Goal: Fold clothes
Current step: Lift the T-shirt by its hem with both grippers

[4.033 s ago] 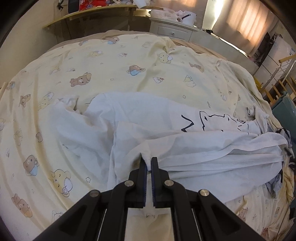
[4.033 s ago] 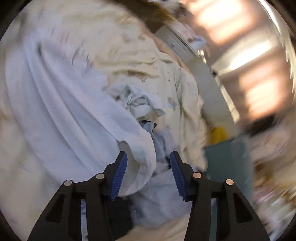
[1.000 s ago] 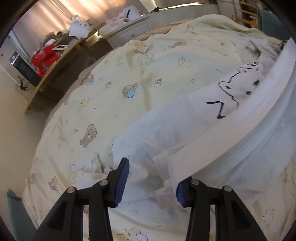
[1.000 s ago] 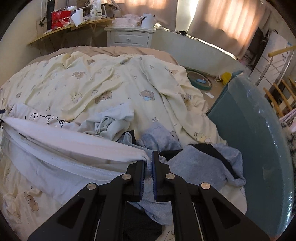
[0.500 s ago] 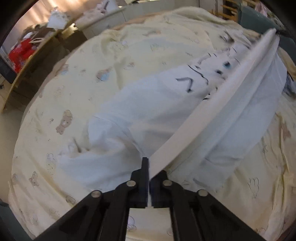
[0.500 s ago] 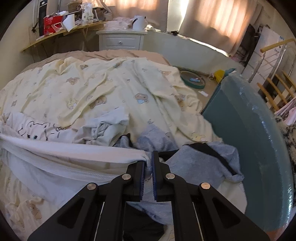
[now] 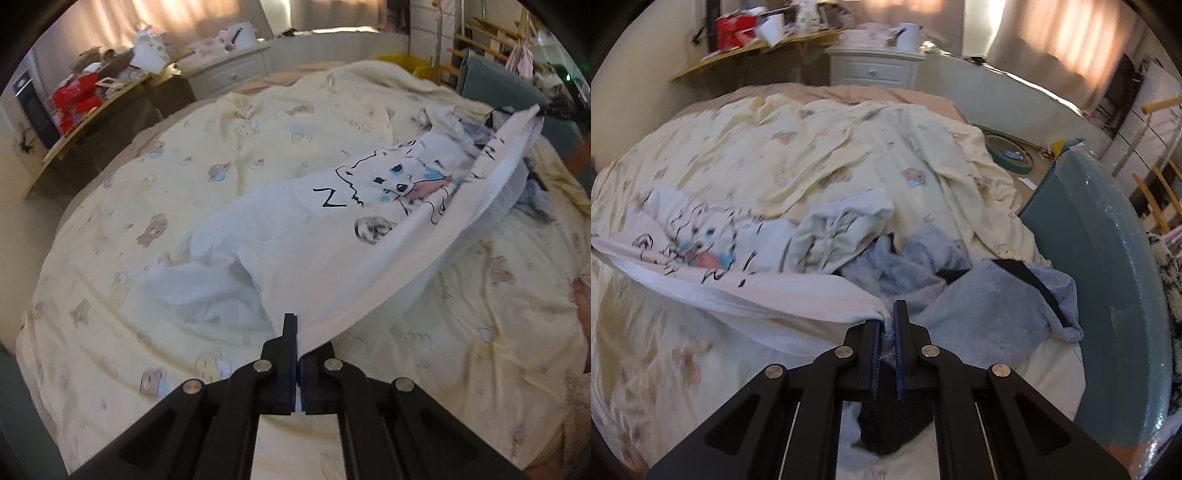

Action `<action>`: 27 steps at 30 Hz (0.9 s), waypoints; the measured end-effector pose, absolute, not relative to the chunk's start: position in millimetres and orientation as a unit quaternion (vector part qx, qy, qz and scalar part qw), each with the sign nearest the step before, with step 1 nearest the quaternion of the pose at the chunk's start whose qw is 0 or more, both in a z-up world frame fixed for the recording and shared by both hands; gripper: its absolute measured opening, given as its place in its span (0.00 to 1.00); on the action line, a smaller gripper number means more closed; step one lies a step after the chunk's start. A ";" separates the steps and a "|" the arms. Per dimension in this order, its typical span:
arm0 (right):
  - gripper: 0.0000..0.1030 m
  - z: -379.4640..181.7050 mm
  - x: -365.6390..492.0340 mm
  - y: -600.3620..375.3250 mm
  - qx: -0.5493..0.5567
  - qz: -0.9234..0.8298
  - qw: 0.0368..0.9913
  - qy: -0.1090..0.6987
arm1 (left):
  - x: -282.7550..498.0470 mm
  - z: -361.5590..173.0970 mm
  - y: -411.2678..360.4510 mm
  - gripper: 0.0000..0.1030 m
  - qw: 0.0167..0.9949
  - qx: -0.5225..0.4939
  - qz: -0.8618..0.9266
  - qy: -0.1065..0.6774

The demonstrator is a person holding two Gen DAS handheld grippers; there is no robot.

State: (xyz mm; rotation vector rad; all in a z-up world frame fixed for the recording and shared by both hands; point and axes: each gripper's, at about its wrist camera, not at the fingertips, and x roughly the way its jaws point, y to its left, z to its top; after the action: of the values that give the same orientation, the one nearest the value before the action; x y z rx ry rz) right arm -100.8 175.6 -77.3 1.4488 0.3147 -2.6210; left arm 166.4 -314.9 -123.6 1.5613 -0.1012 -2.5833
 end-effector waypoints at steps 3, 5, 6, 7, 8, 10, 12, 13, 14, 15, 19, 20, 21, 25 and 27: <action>0.06 -67.5 -77.4 177.8 0.487 -0.862 0.080 0.111 | 193.7 -113.1 -307.8 0.00 0.065 0.514 -0.855 -0.025; 0.06 -63.4 -62.9 178.1 0.494 -0.857 0.091 0.113 | 214.2 -111.3 -300.5 0.00 0.067 0.521 -0.850 -0.026; 0.06 -62.5 -53.6 177.0 0.499 -0.853 0.100 0.117 | 224.4 -110.4 -296.9 0.00 0.068 0.525 -0.848 -0.027; 0.06 -62.9 -44.1 175.5 0.507 -0.847 0.109 0.121 | 233.7 -111.8 -292.7 0.00 0.068 0.530 -0.845 -0.026; 0.06 -64.6 -33.7 174.1 0.515 -0.840 0.119 0.124 | 242.9 -113.4 -288.5 0.00 0.067 0.535 -0.842 -0.026; 0.06 -68.2 -16.4 170.3 0.529 -0.828 0.132 0.133 | 260.8 -116.0 -278.9 0.00 0.064 0.543 -0.837 -0.026; 0.06 -72.9 2.6 168.0 0.543 -0.815 0.141 0.146 | 278.3 -116.8 -267.9 0.00 0.058 0.549 -0.833 -0.026; 0.06 -74.8 11.9 168.5 0.549 -0.810 0.144 0.148 | 286.5 -113.7 -263.0 0.00 0.057 0.546 -0.836 -0.022; 0.06 -76.2 19.1 170.1 0.554 -0.806 0.145 0.148 | 294.6 -110.3 -258.2 0.00 0.055 0.542 -0.838 -0.017; 0.06 -77.3 28.1 172.9 0.558 -0.804 0.146 0.146 | 307.3 -97.0 -252.7 0.00 0.058 0.523 -0.850 0.003; 0.06 -73.9 56.8 186.2 0.570 -0.798 0.152 0.126 | 351.4 -63.4 -227.0 0.00 0.061 0.490 -0.870 0.006; 0.06 -74.3 61.4 188.5 0.574 -0.795 0.155 0.119 | 358.0 -71.4 -223.0 0.00 0.060 0.505 -0.861 0.001; 0.06 -77.5 65.4 189.7 0.581 -0.790 0.161 0.115 | 364.4 -79.9 -219.1 0.00 0.058 0.521 -0.852 -0.004; 0.06 -107.3 82.9 186.9 0.618 -0.755 0.188 0.116 | 384.9 -127.5 -202.6 0.00 0.042 0.582 -0.812 -0.007; 0.06 -127.0 92.0 184.4 0.633 -0.738 0.196 0.125 | 391.4 -153.9 -193.7 0.00 0.039 0.605 -0.795 -0.002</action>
State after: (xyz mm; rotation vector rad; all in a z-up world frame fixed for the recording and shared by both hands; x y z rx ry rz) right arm 92.0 184.4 -127.0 1.7748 0.3506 -2.0684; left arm 391.4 -193.7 -153.9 1.8562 -0.0051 -2.4371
